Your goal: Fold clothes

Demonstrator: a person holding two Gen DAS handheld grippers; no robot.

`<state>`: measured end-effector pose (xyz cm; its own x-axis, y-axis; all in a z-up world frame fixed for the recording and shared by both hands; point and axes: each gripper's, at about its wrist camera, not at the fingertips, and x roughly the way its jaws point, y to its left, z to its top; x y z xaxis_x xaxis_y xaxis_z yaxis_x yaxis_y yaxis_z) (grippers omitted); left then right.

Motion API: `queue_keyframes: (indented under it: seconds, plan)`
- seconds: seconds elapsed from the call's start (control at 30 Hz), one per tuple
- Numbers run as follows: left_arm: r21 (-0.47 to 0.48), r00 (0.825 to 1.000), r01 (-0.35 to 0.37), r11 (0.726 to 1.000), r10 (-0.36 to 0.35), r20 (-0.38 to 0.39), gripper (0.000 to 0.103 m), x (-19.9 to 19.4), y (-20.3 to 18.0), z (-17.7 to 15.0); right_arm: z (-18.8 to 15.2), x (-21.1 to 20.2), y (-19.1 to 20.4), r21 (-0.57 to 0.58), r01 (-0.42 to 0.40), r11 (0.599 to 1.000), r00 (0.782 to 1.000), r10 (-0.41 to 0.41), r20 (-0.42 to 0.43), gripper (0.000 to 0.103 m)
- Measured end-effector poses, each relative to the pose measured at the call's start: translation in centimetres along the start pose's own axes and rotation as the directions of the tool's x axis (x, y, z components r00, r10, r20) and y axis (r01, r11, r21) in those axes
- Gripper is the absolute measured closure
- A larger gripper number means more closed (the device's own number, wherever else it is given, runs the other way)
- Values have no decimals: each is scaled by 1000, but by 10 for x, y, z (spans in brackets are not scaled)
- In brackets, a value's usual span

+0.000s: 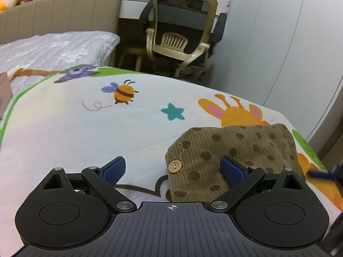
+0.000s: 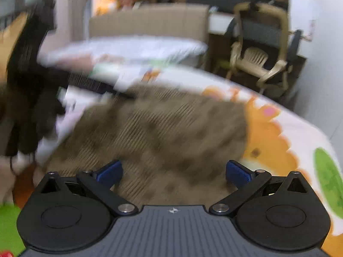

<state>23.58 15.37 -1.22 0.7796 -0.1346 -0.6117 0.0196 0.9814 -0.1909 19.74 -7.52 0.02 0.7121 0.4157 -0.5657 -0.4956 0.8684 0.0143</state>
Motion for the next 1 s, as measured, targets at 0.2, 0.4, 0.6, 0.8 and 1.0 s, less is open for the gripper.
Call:
queue_keyframes:
  seconds: [0.2, 0.4, 0.6, 0.8, 1.0]
  plan:
    - [-9, 1000, 11, 1000, -11, 1, 4, 0, 3, 0, 30, 24, -71, 298, 60, 953, 998, -62, -4, 22]
    - [-15, 1000, 20, 1000, -20, -5, 4, 1, 5, 0, 12, 69, -82, 476, -96, 874, 984, 156, -87, 63]
    - [-19, 999, 32, 999, -32, -4, 4, 0, 4, 1, 42, 29, -38, 204, -76, 976, 995, 61, 78, 84]
    - [-30, 998, 66, 997, -66, -6, 5, -12, 2, 0, 21, 85, -52, 131, 202, 971, 974, -185, -129, 84]
    - [-43, 992, 123, 991, -125, -33, 5, -21, 3, -6, 3, 64, -65, 187, 190, 964, 980, -173, -101, 57]
